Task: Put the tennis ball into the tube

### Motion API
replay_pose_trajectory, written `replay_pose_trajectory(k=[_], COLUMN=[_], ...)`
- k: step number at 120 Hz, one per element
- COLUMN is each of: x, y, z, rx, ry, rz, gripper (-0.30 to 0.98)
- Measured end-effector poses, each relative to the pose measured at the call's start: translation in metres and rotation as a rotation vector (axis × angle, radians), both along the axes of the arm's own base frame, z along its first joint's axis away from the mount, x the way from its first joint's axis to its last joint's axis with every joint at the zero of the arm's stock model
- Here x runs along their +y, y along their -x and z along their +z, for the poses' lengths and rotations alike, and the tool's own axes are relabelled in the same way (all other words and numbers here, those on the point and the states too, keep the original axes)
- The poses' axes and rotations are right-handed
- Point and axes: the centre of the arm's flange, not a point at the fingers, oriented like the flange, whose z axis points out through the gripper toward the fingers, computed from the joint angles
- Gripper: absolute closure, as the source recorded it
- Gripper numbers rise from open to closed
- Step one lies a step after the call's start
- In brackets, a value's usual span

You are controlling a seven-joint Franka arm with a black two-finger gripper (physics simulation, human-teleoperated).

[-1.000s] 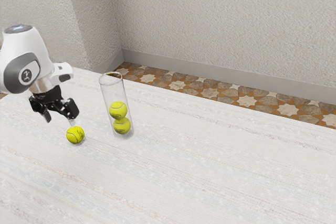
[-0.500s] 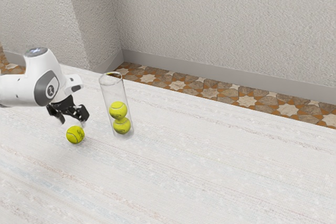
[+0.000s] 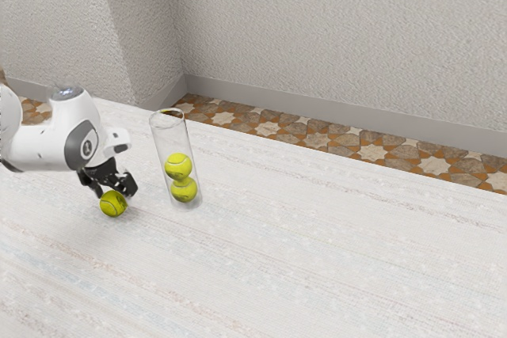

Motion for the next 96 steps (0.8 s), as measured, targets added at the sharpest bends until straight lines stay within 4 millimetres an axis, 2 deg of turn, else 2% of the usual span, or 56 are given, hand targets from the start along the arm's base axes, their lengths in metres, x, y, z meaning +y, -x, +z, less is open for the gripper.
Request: replay_pose_trajectory(k=[31,51,75,85,96], x=[0.008,0.007,0.004,0.002,-0.002], y=[0.002,0.003,0.003,0.005,0.015], z=[-0.011,-0.012,-0.007,0.009,0.057], rx=[0.014,0.019,0.017,0.002,-0.041], ry=[0.005,0.01,0.012,0.007,-0.006], rz=[-0.004,-0.01,-0.02,-0.022,-0.02], gripper=[0.0,0.17,0.3,0.35,0.36])
